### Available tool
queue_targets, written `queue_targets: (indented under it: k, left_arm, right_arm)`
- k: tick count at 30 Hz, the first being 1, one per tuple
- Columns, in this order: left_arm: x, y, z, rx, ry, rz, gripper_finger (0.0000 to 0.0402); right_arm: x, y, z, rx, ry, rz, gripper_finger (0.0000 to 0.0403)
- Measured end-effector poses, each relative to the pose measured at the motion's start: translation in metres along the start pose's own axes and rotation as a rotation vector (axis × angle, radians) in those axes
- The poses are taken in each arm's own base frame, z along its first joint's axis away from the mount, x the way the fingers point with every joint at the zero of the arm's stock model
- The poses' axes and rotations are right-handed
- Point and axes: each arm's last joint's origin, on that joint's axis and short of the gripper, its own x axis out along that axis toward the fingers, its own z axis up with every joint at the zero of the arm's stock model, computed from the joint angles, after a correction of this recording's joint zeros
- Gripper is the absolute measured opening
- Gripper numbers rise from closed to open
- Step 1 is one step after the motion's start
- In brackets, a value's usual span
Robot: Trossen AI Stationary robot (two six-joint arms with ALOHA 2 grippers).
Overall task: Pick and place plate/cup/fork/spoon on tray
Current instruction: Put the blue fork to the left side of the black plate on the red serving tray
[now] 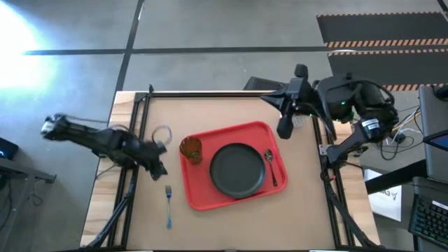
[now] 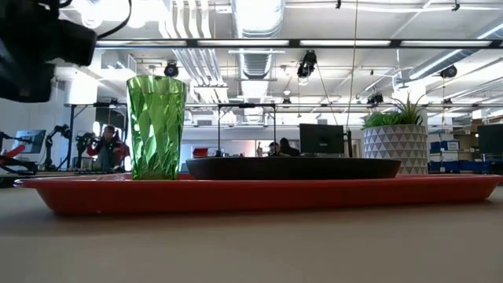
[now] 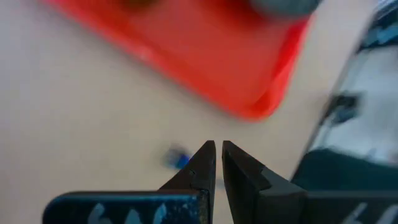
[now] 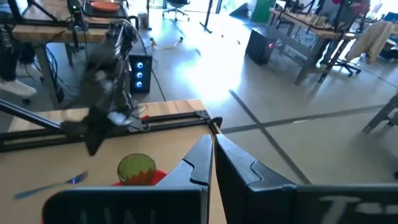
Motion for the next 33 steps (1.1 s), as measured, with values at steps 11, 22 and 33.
queue_targets:
  k: [11, 22, 33]
  left_arm:
    - [0.035, -0.036, -0.042, -0.154, 0.057, 0.187, 0.0011]
    - [0.066, -0.057, -0.048, -0.193, 0.082, 0.11, 0.0066]
    - [0.087, -0.059, -0.061, -0.397, 0.361, 0.191, 0.0165]
  right_arm:
    - [0.011, 0.006, -0.004, -0.082, 0.044, 0.003, 0.0009]
    - [0.018, 0.013, -0.008, -0.124, 0.08, 0.095, 0.0009]
    - [0.016, 0.012, -0.013, -0.148, 0.128, 0.096, 0.0009]
